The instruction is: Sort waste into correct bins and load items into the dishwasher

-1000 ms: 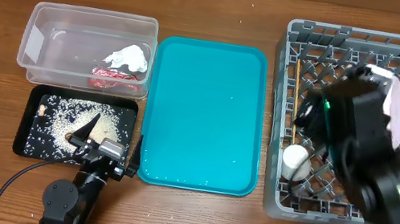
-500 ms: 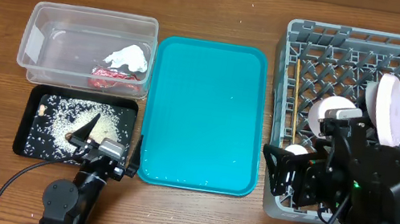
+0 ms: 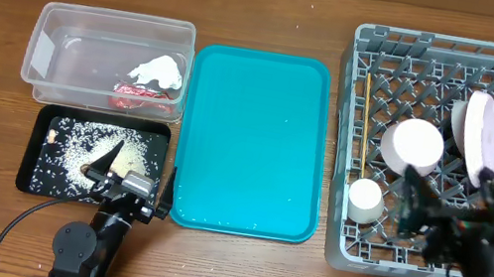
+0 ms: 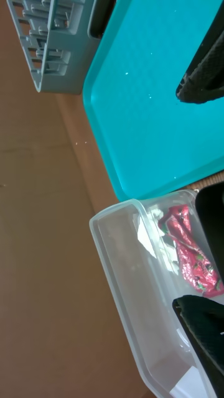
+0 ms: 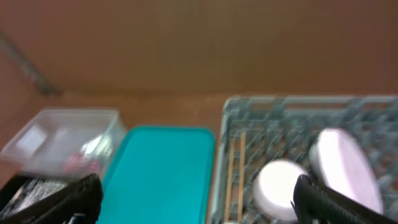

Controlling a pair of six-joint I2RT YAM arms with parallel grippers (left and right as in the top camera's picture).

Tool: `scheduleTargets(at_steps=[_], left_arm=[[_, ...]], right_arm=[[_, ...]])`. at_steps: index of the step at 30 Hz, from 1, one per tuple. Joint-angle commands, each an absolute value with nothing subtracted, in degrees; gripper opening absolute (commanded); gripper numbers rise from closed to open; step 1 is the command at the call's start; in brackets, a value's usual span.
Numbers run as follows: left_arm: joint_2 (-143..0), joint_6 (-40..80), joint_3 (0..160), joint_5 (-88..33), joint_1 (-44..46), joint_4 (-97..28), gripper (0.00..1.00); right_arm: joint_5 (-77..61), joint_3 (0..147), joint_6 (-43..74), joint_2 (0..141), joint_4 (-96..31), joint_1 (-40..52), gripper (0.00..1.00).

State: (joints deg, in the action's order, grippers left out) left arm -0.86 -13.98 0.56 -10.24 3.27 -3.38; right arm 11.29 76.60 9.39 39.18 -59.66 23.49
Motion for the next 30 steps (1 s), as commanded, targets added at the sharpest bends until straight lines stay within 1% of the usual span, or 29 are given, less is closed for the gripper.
scheduleTargets(at_steps=[1,7,10,11,22,30], left_arm=[[-0.25,-14.83,0.27,-10.09,2.90,-3.33,1.00],[-0.25,-14.83,0.27,-10.09,2.92,-3.33,1.00],[-0.25,-14.83,0.27,-10.09,2.90,-3.33,1.00],[-0.25,-14.83,0.27,-10.09,2.90,-3.33,1.00],[-0.25,-14.83,0.27,-10.09,2.90,-3.33,1.00],[-0.25,-14.83,0.27,-10.09,2.90,-3.33,1.00]], right_arm=[[5.96,70.52,4.47,33.98,-56.12,16.73,1.00],[1.10,57.30,4.47,23.59,-48.58,7.99,1.00],[-1.10,50.02,4.47,18.37,-43.53,5.74,1.00],[-1.65,45.12,4.47,15.07,-40.21,5.13,1.00],[-2.72,18.90,4.51,0.19,-19.49,5.06,1.00],[-4.19,7.46,4.69,0.16,-5.65,5.13,1.00]])
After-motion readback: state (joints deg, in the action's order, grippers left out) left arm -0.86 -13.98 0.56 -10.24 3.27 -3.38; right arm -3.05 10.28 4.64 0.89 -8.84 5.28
